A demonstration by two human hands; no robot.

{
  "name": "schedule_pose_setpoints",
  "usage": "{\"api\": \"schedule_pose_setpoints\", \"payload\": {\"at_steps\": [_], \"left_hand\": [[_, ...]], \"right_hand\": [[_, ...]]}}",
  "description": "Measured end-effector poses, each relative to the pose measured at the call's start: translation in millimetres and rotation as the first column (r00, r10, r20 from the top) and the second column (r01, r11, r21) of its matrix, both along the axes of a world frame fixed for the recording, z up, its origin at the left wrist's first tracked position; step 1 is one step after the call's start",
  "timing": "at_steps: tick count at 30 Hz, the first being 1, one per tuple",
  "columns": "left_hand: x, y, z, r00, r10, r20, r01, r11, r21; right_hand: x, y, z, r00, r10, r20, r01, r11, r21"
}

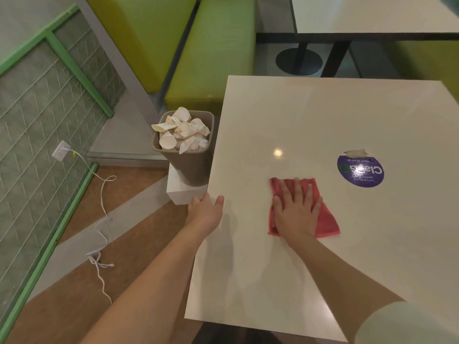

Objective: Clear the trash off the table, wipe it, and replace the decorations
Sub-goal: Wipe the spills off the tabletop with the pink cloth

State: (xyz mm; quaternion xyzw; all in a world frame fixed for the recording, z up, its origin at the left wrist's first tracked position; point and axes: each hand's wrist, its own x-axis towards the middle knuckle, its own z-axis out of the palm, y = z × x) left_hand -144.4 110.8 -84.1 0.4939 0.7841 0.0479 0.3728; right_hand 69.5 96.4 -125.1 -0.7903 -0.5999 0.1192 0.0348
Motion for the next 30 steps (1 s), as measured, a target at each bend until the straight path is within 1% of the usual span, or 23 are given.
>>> {"api": "schedule_pose_setpoints", "payload": {"at_steps": [3, 7, 9, 11, 13, 16, 18, 20, 23, 25, 28, 30], "left_hand": [[-2, 1, -1, 1.000, -0.031, 0.004, 0.030, 0.999, 0.022], [-10, 1, -5, 0.999, -0.027, 0.031, 0.025, 0.998, 0.063], [-14, 3, -7, 0.996, -0.011, 0.094, 0.005, 0.998, 0.069], [-22, 2, -9, 0.976, 0.062, 0.210, -0.075, 0.996, 0.056], [-29, -5, -5, 0.945, 0.108, 0.310, -0.119, 0.993, 0.016], [-42, -18, -6, 0.913, 0.117, 0.392, -0.095, 0.993, -0.074], [-47, -24, -7, 0.897, 0.112, 0.428, -0.081, 0.993, -0.090], [-51, -25, -5, 0.893, 0.101, 0.438, -0.064, 0.993, -0.101], [-57, -26, -6, 0.884, 0.118, 0.453, -0.067, 0.990, -0.127], [-62, -26, -8, 0.893, 0.082, 0.442, -0.032, 0.992, -0.120], [-66, -28, -10, 0.886, 0.028, 0.463, 0.020, 0.995, -0.098], [-70, -31, -12, 0.877, 0.035, 0.478, 0.015, 0.995, -0.102]], "right_hand": [[-46, -19, 3, 0.985, 0.167, -0.033, -0.166, 0.986, 0.027], [-108, -47, 4, 0.937, 0.345, -0.057, -0.343, 0.939, 0.043], [-118, -52, 3, 0.907, 0.417, -0.052, -0.415, 0.909, 0.037], [-114, -50, 5, 0.881, 0.468, -0.066, -0.465, 0.884, 0.053], [-96, -48, 7, 0.899, 0.432, -0.078, -0.429, 0.902, 0.049], [-50, -48, 3, 0.983, 0.179, -0.039, -0.177, 0.983, 0.057], [-17, -51, 0, 0.998, 0.055, -0.016, -0.054, 0.998, 0.041], [-7, -51, -1, 1.000, -0.009, -0.018, 0.009, 1.000, -0.001], [-34, -51, 2, 0.995, -0.095, -0.022, 0.094, 0.995, -0.019], [-69, -59, 3, 0.998, -0.047, -0.036, 0.046, 0.999, -0.011], [-130, -79, 3, 0.995, 0.089, -0.039, -0.087, 0.996, 0.030], [-163, -88, 2, 0.993, 0.112, -0.044, -0.110, 0.993, 0.049]]}}
